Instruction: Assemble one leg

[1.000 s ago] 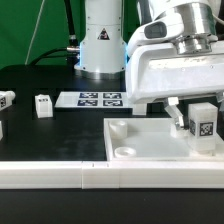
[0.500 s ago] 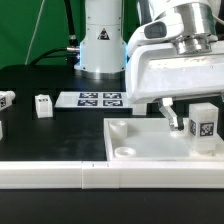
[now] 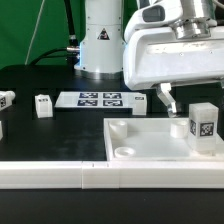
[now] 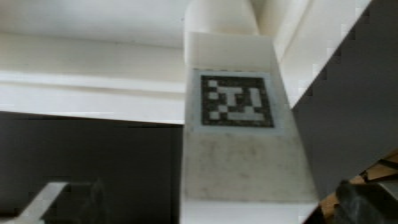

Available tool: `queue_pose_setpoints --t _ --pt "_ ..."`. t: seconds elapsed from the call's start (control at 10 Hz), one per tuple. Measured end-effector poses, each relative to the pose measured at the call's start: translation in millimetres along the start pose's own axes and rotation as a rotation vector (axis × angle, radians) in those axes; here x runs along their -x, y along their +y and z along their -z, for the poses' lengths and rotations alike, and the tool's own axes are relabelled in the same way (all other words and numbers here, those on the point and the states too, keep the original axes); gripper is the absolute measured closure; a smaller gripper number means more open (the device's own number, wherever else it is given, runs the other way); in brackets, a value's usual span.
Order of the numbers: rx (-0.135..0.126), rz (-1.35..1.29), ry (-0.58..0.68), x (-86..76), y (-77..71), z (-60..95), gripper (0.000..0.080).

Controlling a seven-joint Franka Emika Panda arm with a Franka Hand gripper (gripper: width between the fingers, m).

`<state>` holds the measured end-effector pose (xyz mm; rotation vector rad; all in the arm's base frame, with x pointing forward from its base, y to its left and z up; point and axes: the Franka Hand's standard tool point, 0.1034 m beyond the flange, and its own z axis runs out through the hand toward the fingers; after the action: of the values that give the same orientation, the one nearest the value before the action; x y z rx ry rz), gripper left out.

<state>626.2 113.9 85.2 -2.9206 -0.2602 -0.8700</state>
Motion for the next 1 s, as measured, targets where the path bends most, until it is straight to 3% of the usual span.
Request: queue_pose_setpoints --t 0.3,0.4,0.6,0.8,0.9,1.0 --pt "-0.024 -0.015 -0.084 4.4 -1.8 -6.3 0.0151" --pt "-0.056 -0.042 -0.207 6.6 -6.7 -9.9 0.0151" --pt "-0.096 -0.043 -0.394 -1.3 -3.3 -10.0 0.0151" --pt "-0.139 -0.034 -0.588 2.8 -5.1 -5.8 0.0151" --pt "-0.155 -0.026 -0.657 2.4 -5.2 -6.4 0.0151" --pt "-0.152 -0.027 -0.637 -2.2 -3.6 -10.5 0.0151"
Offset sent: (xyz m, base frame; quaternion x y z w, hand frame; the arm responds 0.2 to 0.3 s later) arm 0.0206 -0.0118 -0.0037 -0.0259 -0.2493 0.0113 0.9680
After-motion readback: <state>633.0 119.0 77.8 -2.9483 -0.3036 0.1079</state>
